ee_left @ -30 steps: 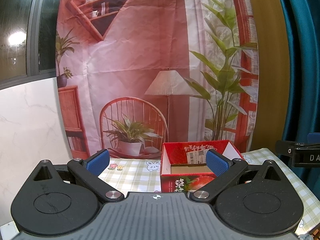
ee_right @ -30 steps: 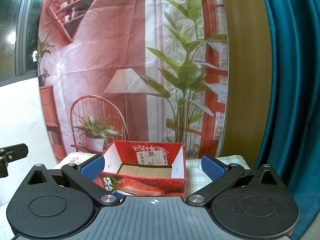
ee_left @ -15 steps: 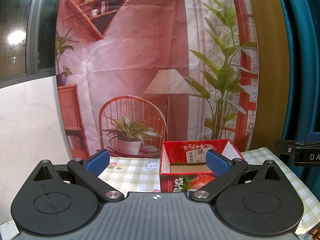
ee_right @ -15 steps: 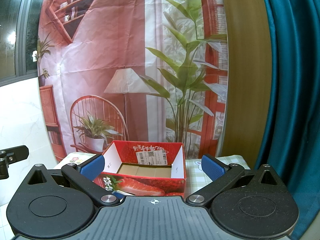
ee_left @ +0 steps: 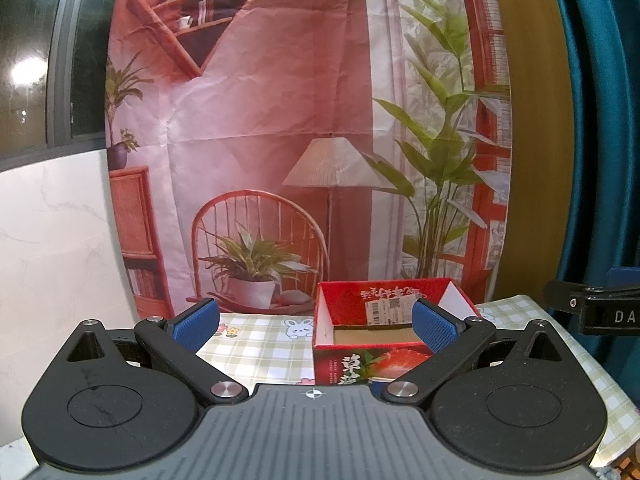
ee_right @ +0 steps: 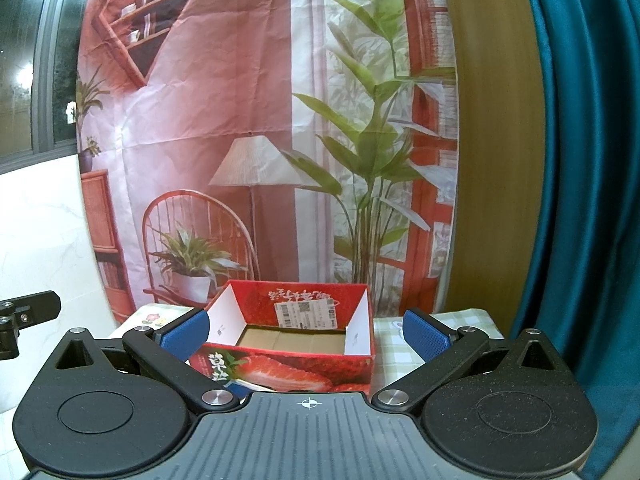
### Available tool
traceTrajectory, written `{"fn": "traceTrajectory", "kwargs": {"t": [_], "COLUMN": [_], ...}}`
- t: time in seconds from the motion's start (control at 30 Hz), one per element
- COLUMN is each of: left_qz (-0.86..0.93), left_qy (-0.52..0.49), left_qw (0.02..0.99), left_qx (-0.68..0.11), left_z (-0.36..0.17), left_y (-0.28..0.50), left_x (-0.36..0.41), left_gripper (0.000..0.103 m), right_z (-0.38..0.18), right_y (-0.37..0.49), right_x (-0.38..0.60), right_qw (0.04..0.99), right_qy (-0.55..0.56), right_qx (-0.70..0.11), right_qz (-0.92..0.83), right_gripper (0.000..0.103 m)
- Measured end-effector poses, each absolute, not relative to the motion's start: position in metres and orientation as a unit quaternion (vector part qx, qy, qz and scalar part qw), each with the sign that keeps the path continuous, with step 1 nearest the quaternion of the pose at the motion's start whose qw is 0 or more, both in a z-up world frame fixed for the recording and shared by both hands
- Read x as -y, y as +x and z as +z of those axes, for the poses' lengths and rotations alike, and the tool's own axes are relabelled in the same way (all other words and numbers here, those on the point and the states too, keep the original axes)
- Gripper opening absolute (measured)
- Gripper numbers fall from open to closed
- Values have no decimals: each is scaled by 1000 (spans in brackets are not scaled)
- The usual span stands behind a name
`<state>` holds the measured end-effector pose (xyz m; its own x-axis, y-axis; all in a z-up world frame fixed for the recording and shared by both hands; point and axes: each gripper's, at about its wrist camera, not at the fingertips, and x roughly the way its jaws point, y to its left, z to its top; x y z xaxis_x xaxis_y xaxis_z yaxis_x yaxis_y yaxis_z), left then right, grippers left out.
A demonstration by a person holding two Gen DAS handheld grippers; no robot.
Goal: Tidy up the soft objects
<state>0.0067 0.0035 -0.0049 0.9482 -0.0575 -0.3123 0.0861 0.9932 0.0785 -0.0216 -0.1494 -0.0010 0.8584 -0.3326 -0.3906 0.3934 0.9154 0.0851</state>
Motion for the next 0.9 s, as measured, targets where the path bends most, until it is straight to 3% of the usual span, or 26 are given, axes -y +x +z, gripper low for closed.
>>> {"fn": "traceTrajectory", "kwargs": {"t": [0.5, 0.9], "left_qz": [-32, -63], "left_qy": [42, 52], "left_qw": [988, 965], "left_qx": [-142, -248], "left_z": [-42, -108], "left_y": [25, 77], "left_x": [1, 5], "left_gripper": [103, 101], "right_z": [-48, -120], "right_y": [-13, 20], "right_x": [168, 178], "right_qw": [969, 953], "right_qy": [110, 113], "right_qx": [-157, -245], "right_qz": [-153, -138], "right_gripper": [103, 103]}}
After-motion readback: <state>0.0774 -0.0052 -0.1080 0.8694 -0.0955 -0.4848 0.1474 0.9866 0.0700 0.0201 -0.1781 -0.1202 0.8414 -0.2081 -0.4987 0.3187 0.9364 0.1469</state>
